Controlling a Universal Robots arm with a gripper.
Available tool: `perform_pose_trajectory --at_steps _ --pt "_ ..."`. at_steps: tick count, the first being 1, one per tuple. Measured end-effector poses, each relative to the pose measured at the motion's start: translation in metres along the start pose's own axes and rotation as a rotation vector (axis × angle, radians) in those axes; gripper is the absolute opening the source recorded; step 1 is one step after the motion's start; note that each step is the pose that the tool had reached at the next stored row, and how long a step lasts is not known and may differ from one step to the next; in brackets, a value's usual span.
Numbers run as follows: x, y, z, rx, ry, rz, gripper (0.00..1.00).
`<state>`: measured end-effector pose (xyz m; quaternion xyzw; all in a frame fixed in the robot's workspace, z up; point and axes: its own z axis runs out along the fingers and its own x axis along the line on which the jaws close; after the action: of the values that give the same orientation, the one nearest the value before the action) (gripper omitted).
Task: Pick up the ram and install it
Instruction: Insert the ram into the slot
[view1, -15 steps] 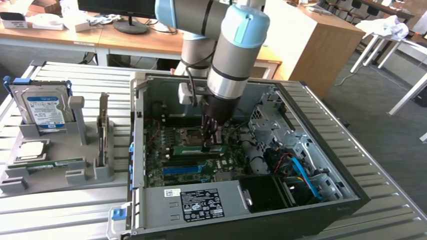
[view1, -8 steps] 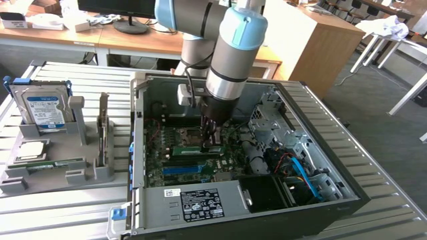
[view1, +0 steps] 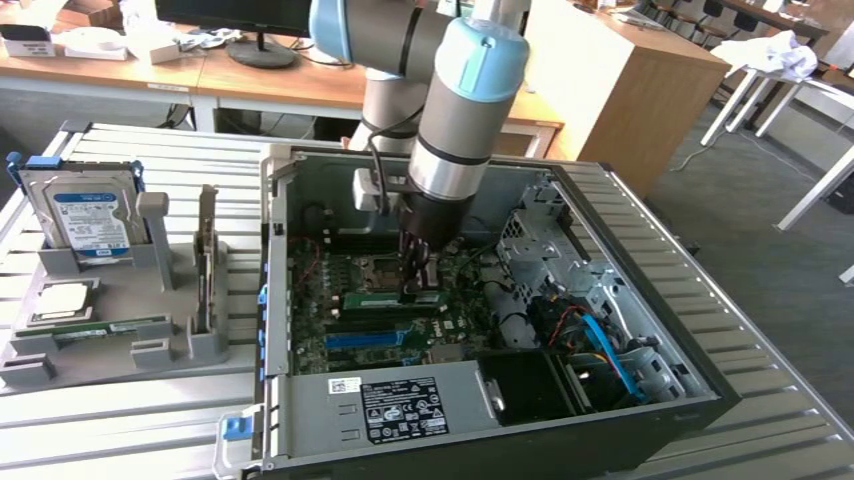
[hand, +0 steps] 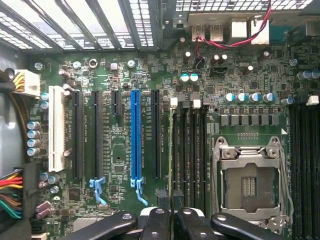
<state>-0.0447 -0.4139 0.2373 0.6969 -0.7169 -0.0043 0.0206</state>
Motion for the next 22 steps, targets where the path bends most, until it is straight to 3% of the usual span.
perform_pose_trajectory --at_steps 22 --pt "-0.0051 0.0001 0.0093 0.0002 0.0003 -0.008 0.13"
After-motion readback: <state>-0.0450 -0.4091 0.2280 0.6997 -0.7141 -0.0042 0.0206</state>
